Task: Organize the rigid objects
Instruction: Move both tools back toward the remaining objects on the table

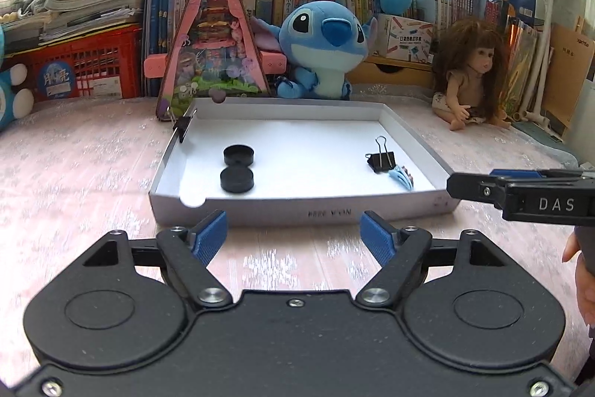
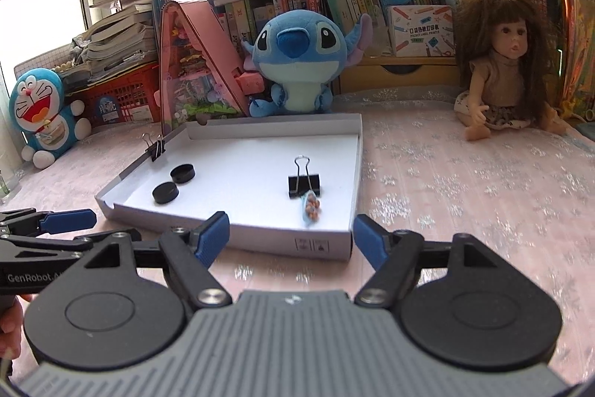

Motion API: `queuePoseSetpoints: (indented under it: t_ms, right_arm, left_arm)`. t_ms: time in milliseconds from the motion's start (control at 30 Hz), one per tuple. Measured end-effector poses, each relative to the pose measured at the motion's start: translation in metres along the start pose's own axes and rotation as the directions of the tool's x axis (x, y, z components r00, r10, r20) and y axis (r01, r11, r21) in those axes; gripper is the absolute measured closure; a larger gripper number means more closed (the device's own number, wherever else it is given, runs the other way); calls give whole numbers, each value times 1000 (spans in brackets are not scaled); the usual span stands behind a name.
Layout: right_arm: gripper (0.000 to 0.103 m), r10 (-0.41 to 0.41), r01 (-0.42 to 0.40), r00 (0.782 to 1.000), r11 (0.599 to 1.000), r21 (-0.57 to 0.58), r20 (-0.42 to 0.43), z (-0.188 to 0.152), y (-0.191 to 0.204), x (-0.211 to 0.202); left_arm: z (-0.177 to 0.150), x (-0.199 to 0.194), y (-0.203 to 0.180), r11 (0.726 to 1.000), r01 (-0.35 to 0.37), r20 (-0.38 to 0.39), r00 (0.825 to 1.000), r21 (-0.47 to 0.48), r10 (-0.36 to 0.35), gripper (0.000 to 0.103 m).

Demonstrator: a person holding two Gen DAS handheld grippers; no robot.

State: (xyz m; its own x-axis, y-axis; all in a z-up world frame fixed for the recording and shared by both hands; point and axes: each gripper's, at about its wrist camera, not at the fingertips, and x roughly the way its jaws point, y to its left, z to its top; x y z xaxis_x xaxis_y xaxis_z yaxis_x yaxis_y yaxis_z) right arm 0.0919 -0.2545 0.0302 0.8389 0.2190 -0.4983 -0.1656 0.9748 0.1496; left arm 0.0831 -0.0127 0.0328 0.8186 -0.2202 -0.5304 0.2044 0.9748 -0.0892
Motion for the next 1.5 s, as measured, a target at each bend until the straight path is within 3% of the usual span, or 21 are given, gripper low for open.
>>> queuePoseSetpoints:
  t_ms: [433,667,933,1033,1100,1167,1300,1500]
  right_arm:
    - [20,-33,35,999,995,-94,21,-44,8,-20]
    - [17,-36,47,997,987,-156,75,-67,23,-40]
    - [17,-23,35,996,988,-147,81,-89,19,-50]
    - [17,-29,42,995,989,-145,91,-93,16,-55]
    - [17,-33,47,995,988,-146,98,-96,15,-57]
    - [19,-35,49,994,989,-138,107,-97,13,-60]
    - [30,-32,46,993,992,-121,114,-98,10,-63]
    - [51,-39,52,994,990,-130,100,-99,10,-62]
  left_arm:
    - [-40,-26,-7,999,-2,9,1000,53,1,26]
    - [-65,-46,1,997,77,56,995,13,-78,26]
    - [-85,-59,12,999,52,44,998,14,-52,33]
    - [-88,-65,14,997,78,47,996,10,-78,47]
    - [-89,-67,13,995,96,42,994,26,-97,65]
    - [-90,-68,10,992,117,28,993,40,-118,75]
    - [-94,-68,-2,984,156,13,987,85,-158,82]
    - [-96,-65,-4,990,117,3,993,85,-117,87]
